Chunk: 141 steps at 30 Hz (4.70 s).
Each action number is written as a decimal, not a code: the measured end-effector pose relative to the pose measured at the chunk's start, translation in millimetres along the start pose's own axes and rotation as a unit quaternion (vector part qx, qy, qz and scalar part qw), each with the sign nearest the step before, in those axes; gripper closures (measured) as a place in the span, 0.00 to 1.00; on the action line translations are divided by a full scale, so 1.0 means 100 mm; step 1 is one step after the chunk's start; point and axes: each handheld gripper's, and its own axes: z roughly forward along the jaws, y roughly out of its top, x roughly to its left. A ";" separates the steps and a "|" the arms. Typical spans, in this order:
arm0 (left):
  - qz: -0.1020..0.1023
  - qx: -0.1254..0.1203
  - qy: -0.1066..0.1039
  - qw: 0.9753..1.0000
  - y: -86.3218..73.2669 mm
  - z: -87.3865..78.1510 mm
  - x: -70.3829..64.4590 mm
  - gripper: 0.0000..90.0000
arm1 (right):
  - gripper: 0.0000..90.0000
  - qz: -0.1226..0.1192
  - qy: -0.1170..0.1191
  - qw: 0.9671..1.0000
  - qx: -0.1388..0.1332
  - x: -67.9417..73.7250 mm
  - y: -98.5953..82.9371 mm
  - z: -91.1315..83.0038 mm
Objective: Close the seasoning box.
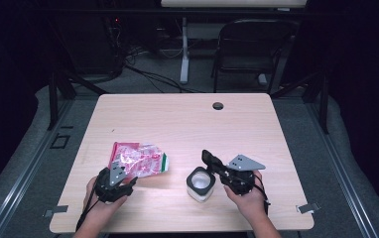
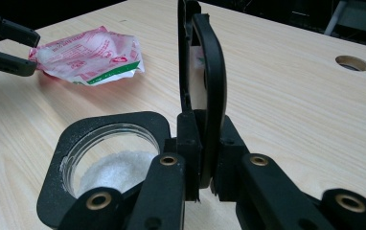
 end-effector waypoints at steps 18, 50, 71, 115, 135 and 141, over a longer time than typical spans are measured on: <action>0.005 0.000 -0.004 1.000 0.03 0.04 -0.01 0.46 | 0.88 -0.046 -0.016 0.999 0.002 0.15 0.00 -0.03; 0.006 0.002 -0.004 1.000 0.02 0.04 0.00 0.46 | 0.60 -0.045 0.021 0.999 -0.012 0.27 0.04 -0.02; 0.006 0.002 -0.004 1.000 0.02 0.06 0.00 0.46 | 0.55 -0.060 0.036 0.998 -0.007 0.33 0.03 0.01; -0.003 -0.010 0.000 1.000 0.06 0.08 0.06 0.46 | 0.51 -0.081 0.063 0.995 -0.006 0.53 0.02 -0.02; -0.007 -0.013 -0.002 1.000 0.05 0.09 0.09 0.46 | 0.52 -0.063 0.053 0.997 -0.010 0.48 0.03 -0.07; -0.012 -0.015 -0.002 1.000 0.06 0.10 0.12 0.46 | 0.52 -0.034 0.037 0.999 -0.018 0.34 0.03 -0.12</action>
